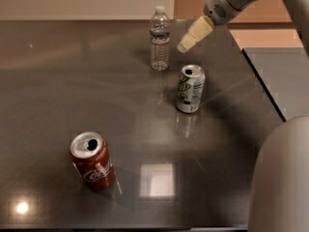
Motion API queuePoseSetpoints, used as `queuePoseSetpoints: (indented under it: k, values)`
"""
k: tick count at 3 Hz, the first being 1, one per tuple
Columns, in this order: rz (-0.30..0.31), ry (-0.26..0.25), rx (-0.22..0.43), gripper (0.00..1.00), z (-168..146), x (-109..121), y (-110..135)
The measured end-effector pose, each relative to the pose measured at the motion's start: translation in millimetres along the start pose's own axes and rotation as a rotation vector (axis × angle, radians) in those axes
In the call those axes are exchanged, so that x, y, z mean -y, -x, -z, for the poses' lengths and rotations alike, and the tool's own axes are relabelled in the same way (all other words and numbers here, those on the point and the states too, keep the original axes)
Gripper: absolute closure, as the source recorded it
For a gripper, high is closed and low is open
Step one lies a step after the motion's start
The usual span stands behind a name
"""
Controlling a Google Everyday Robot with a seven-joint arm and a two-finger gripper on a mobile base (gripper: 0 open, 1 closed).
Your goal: Pick water bottle
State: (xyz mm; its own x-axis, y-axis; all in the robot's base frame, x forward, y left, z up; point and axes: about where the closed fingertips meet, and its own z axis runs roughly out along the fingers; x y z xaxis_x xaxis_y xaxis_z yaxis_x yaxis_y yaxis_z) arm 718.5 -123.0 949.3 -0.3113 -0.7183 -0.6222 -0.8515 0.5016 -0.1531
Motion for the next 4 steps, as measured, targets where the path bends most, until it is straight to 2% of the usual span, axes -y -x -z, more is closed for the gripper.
queuePoseSetpoints:
  k: [1, 2, 4]
  values:
    - [-0.011, -0.02, 0.07, 0.0, -15.9, 2.9, 21.8]
    - [-0.021, -0.018, 0.137, 0.0, -36.5, 3.4, 40.7]
    - [-0.046, 0.01, 0.209, 0.0, -65.8, -0.8, 63.5]
